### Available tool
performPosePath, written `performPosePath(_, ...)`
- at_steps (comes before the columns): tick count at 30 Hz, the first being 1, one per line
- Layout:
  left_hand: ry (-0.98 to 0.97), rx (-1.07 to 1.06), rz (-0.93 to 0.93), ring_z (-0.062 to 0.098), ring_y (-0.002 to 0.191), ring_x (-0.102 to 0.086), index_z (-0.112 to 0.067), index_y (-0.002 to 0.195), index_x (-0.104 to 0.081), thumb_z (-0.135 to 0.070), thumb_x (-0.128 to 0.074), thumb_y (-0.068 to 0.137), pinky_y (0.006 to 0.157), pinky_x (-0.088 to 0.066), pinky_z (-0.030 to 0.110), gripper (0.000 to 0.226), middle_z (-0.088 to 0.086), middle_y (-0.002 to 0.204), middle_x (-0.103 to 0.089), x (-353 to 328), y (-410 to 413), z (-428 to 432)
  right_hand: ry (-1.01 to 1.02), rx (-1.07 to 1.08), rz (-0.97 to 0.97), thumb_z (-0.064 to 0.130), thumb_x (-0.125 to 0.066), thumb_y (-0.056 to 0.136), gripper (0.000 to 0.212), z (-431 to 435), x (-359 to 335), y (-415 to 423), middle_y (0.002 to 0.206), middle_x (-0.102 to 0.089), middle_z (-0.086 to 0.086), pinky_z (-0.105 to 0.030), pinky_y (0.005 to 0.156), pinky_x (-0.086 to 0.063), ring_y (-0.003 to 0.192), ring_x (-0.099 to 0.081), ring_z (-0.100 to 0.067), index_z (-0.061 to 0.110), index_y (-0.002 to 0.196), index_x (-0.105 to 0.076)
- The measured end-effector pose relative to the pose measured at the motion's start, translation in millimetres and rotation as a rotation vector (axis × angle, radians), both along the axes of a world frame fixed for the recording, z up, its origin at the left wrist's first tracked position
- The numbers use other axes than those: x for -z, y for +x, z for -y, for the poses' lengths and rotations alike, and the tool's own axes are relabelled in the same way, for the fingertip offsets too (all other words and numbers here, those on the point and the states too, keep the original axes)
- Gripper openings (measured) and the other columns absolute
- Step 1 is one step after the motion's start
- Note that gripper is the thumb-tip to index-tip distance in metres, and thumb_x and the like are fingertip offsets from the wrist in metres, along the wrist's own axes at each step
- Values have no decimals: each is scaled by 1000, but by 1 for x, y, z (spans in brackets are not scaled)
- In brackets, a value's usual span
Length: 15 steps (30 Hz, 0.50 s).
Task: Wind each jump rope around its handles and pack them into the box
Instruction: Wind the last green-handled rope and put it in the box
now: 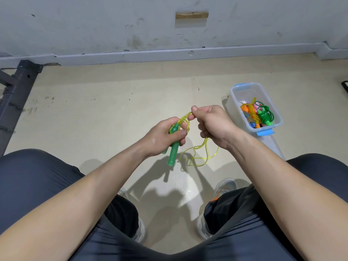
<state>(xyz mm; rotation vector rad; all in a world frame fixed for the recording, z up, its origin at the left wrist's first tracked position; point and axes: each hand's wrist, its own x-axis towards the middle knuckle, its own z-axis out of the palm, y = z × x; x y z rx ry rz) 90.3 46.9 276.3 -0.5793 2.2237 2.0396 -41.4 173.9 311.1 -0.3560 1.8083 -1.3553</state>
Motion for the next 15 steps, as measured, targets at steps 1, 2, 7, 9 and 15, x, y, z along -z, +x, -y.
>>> performPosePath(1, 51, 1, -1, 25, 79, -69, -16, 103, -55, -15, -56, 104, 86, -53, 49, 1, 3, 76, -62, -1, 0, -1, 0, 10, 1, 30, -57, 103, 33, 0, 1, -1, 47, -36, 15, -23, 45, -30, 46, -27, -11, 13, 76, -66)
performPosePath(2, 105, 0, -1, 29, 78, -70, -15, 103, -54, -16, -55, 104, 86, -54, 50, 2, 6, 76, -61, -3, 0, -3, 1, 19, 3, 30, -57, 102, 34, 0, 2, -2, 50, -34, 13, -23, 44, -30, 46, -27, -11, 14, 74, -66)
performPosePath(7, 188, 83, 4, 26, 74, -65, -15, 117, -47, -3, -56, 101, 76, -54, 37, 22, 2, 84, -58, -3, 4, -9, 24, 36, -15, 29, -55, 103, 35, 1, 8, -6, 58, -32, 6, -26, 50, -40, 46, -30, -11, 16, 71, -62)
performPosePath(9, 216, 135, 7, 23, 78, -64, -16, 126, -43, 0, -55, 101, 79, -54, 37, 32, 2, 89, -59, -2, 6, -7, 24, 30, -5, 26, -52, 104, 34, 1, 10, -7, 54, -37, 8, -26, 56, -42, 46, -34, -10, 15, 73, -60)
performPosePath(15, 203, 94, 53, 17, 74, -61, -10, 125, -40, 0, -47, 104, 71, -53, 26, 25, 8, 96, -58, -2, 6, -7, 13, 44, 71, 24, -55, 103, 32, 0, 3, -8, 53, -27, 6, -25, 45, -26, 41, -25, -10, 12, 73, -60)
